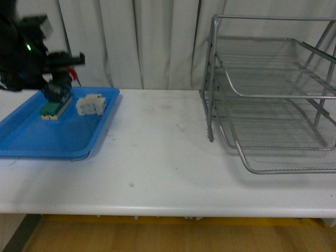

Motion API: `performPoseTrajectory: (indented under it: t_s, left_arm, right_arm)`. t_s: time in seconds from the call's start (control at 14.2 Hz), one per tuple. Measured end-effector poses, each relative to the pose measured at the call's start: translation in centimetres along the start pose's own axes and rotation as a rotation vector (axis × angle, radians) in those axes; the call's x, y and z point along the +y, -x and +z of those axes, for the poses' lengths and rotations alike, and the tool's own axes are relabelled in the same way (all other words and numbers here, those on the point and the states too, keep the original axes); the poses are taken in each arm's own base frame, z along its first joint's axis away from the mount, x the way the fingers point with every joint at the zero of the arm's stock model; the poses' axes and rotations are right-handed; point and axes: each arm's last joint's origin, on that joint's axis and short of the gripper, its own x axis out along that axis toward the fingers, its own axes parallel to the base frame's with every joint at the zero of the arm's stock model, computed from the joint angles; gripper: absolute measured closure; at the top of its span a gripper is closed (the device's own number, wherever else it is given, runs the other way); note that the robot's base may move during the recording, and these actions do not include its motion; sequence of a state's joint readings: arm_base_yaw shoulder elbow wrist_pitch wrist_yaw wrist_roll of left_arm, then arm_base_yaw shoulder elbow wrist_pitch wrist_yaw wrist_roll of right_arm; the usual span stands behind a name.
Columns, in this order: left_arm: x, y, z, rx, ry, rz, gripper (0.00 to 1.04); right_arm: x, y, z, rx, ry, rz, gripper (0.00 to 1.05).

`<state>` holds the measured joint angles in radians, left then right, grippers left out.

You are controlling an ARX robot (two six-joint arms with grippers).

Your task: Place button on rack with both arms

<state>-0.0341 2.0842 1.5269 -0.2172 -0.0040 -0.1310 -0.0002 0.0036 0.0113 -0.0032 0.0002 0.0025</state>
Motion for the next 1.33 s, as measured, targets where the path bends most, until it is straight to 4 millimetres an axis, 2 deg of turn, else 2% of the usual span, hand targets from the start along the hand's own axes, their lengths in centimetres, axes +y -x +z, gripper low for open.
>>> performPoseTrajectory:
  t_s: [0.07,0.14,0.21,0.42,0.56,0.7,0.91,1.33]
  left_arm:
    - [-1.2,5.8,0.4,-0.083,-0.01,-0.042,0.67]
    - [-1.8,9.8,-0.5,-0.112,-0.011,-0.065,0.67]
    - [-1.8,13.6,-2.1,-0.118,-0.019,-0.067,0.67]
    - [0.3,20.7,-6.6,-0.166,0.038,0.036,0.67]
    - [0.5,23.2,-7.9,-0.213,0.077,0.041,0.68]
    - [0.2,24.3,-8.2,-0.242,0.126,0.018,0.68]
    - [-0.9,24.3,-8.7,-0.232,0.127,-0.003,0.68]
    - [-1.3,24.1,-9.1,-0.223,0.117,-0.01,0.68]
  right_arm:
    - [0.0,0.0,0.0,0.0,0.0,0.0,0.06]
    - [0.0,0.0,0.0,0.0,0.0,0.0,0.06]
    - [0.0,0.0,0.0,0.0,0.0,0.0,0.06]
    - [0.0,0.0,0.0,0.0,0.0,0.0,0.06]
    - [0.0,0.0,0.0,0.0,0.0,0.0,0.06]
    - [0.0,0.0,0.0,0.0,0.0,0.0,0.06]
    - [0.0,0.0,0.0,0.0,0.0,0.001,0.06]
    - [0.0,0.0,0.0,0.0,0.0,0.0,0.06]
